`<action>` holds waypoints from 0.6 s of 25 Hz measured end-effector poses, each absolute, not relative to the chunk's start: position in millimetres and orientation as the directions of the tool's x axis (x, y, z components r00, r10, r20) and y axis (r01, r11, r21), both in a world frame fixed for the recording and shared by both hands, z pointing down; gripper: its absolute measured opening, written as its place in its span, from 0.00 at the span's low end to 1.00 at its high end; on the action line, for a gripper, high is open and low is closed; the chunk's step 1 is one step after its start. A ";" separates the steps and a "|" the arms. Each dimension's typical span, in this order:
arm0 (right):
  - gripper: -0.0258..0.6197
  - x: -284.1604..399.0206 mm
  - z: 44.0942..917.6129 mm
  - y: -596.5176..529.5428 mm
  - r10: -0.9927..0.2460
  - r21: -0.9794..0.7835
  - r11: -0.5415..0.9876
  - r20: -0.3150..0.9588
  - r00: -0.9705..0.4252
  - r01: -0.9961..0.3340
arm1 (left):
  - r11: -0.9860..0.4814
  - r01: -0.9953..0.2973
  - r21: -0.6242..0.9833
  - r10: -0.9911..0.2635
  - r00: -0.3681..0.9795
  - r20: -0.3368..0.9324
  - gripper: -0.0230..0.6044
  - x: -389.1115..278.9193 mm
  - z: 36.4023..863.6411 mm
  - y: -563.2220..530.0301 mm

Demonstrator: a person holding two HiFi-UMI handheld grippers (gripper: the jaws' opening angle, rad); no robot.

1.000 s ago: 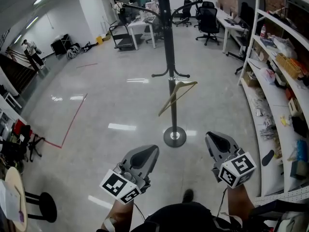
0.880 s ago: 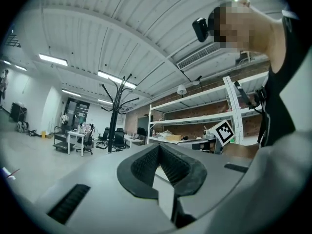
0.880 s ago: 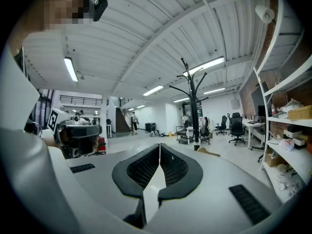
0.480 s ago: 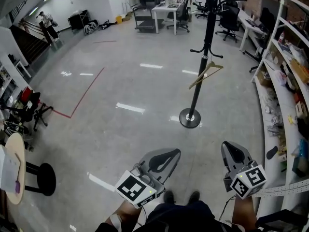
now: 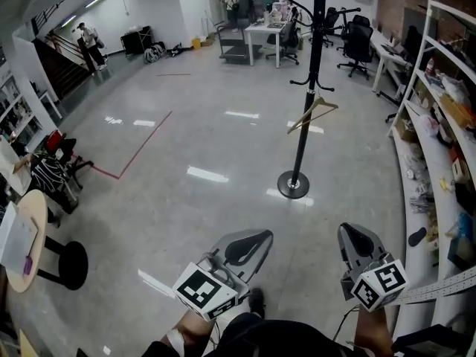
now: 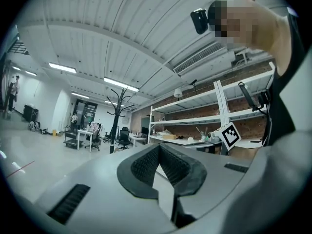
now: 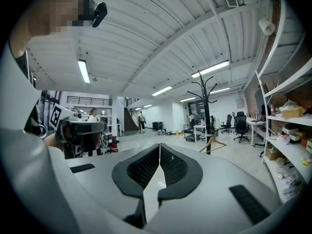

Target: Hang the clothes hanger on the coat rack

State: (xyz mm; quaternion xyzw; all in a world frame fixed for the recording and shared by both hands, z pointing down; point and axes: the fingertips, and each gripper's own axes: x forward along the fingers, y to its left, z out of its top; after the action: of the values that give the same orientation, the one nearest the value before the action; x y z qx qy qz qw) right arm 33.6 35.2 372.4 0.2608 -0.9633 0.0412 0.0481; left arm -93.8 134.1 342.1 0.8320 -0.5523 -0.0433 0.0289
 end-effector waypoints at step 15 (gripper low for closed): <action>0.05 158.6 360.8 163.7 -0.496 -0.090 0.861 0.064 -0.866 -0.500 | -0.289 -0.949 0.126 -0.952 0.299 0.064 0.04 23.3 346.5 263.8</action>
State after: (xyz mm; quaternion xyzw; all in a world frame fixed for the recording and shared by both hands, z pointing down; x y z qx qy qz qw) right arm 158.6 163.7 360.8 0.2583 -0.9645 0.0516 0.0195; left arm 23.3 263.8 346.5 0.8027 -0.5921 -0.0118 0.0699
